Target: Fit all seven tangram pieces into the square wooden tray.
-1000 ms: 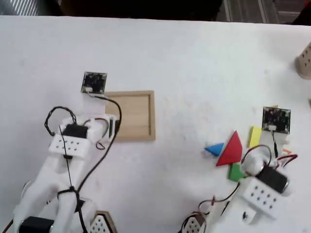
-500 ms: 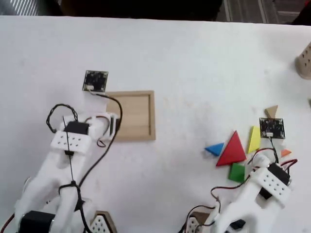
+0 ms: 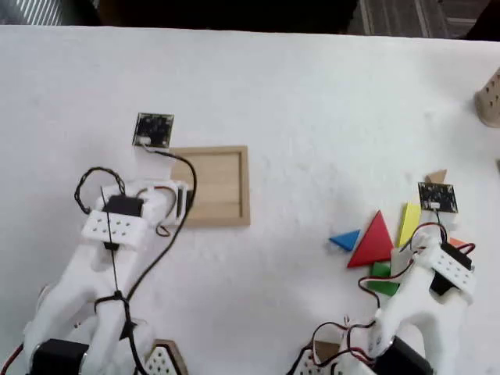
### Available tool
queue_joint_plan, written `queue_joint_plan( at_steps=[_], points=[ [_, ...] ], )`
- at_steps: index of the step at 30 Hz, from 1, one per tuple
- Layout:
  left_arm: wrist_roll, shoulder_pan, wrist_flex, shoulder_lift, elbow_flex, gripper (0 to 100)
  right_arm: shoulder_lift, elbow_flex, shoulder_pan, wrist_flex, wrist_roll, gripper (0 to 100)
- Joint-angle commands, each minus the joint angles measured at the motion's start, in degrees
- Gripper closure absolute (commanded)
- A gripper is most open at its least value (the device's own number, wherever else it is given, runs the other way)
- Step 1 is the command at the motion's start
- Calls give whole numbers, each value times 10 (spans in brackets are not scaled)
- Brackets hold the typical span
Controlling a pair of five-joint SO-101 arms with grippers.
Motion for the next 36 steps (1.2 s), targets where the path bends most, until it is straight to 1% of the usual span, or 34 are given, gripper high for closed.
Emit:
queue_joint_plan(
  at_steps=[1,11,13,17,19,22,30,33,36],
  points=[
    [-6,6,-10,-1,-29,801,21,-16,-12,-7,-13,738],
    [-6,6,-10,-1,-29,801,21,-18,-36,-9,-38,741],
    [-6,6,-10,-1,-29,801,21,-18,-36,-9,-38,775],
    [-7,6,-10,-1,-29,801,21,-18,-42,-9,-37,892],
    [-10,6,-10,-1,-29,801,21,-18,-42,-10,-37,933],
    [-36,6,-10,-1,-29,801,17,-18,-42,-10,-37,976],
    [-39,6,-10,-1,-31,801,15,-30,-44,-5,-38,981],
    [-38,-7,-10,-5,-32,801,15,-69,-41,33,-64,981],
    [-37,-25,-10,-5,-39,801,15,-127,-44,104,-78,981]
  ],
)
